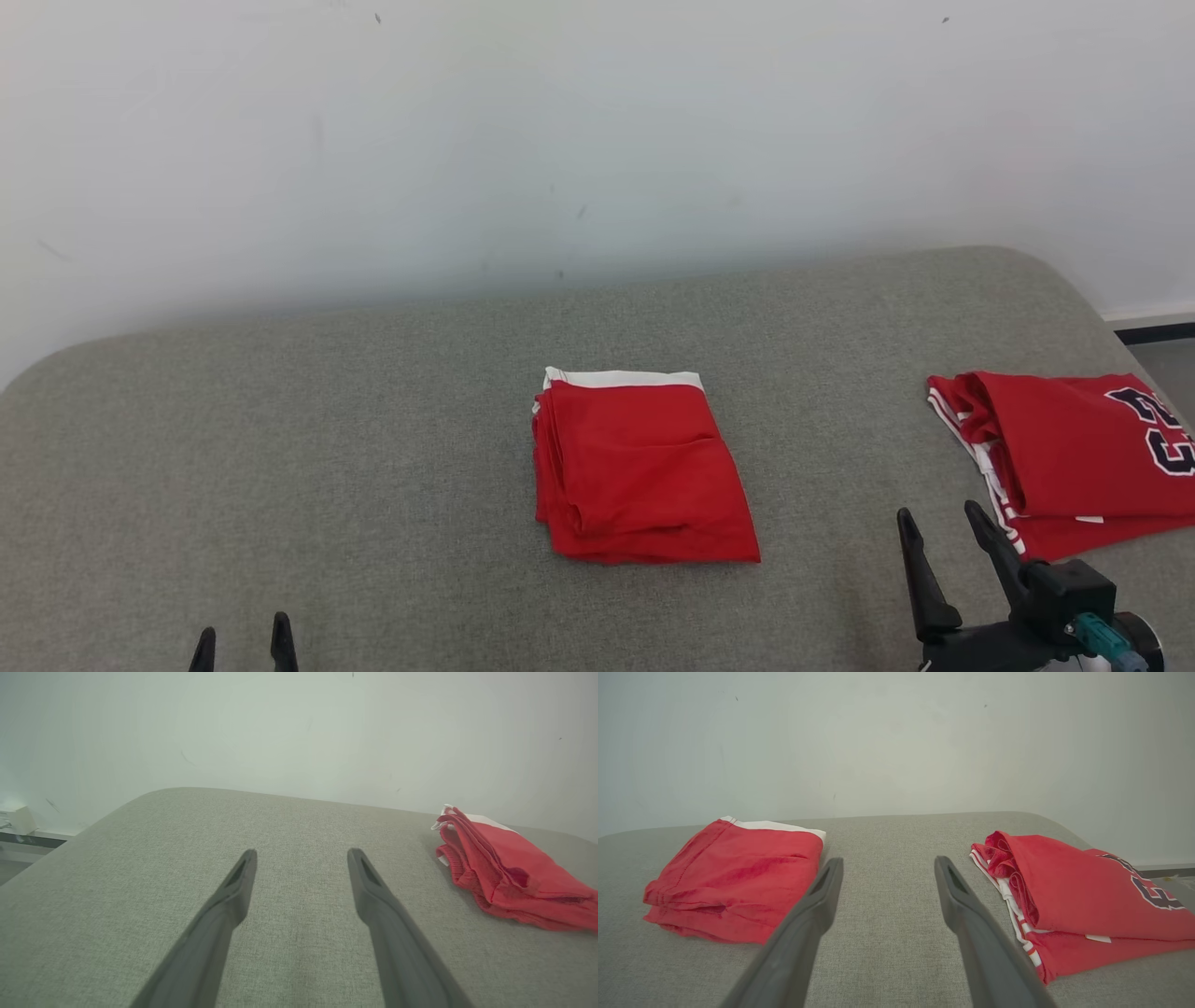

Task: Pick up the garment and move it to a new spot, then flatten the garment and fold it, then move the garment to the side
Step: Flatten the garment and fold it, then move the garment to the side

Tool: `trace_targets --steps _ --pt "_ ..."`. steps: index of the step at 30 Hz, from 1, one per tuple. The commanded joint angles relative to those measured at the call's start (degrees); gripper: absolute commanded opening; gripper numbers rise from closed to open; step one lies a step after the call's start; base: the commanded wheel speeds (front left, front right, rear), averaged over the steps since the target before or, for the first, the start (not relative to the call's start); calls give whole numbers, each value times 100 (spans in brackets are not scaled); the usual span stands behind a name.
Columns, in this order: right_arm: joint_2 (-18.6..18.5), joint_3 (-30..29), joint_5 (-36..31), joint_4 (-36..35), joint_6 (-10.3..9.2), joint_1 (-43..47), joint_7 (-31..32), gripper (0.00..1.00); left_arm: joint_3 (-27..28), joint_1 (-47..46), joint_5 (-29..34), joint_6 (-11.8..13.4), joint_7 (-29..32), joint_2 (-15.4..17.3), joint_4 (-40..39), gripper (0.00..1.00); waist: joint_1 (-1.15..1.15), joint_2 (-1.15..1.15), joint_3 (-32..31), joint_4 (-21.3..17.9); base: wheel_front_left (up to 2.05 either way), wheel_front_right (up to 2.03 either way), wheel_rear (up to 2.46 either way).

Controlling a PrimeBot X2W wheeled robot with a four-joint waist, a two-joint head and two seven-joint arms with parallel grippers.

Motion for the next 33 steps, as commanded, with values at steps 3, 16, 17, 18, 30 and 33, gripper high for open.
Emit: trace_targets --steps 3,16,17,18,30,33 --pt "27 -21 4 86 -16 20 -57 100 32 -61 22 -32 -13 -4 60 100 0 0 -7 24 0 0 0" --pt "40 87 21 123 -16 -90 -108 100 16 1 48 -53 -13 -4 112 100 0 0 44 102 0 0 0" --pt "33 97 8 124 -16 -96 -111 100 16 -4 51 -55 -13 -4 113 100 0 0 50 103 0 0 0" --pt "38 100 -2 124 -16 -100 -113 100 16 -9 56 -56 -13 -5 113 100 0 0 54 103 0 0 0" --pt "106 189 36 214 -16 -99 -103 100 -9 -31 71 -68 -13 -5 118 100 0 0 87 102 0 0 0" --pt "110 222 49 226 -16 -121 -101 100 -19 -42 77 -71 -13 -5 123 100 0 0 94 111 0 0 0"
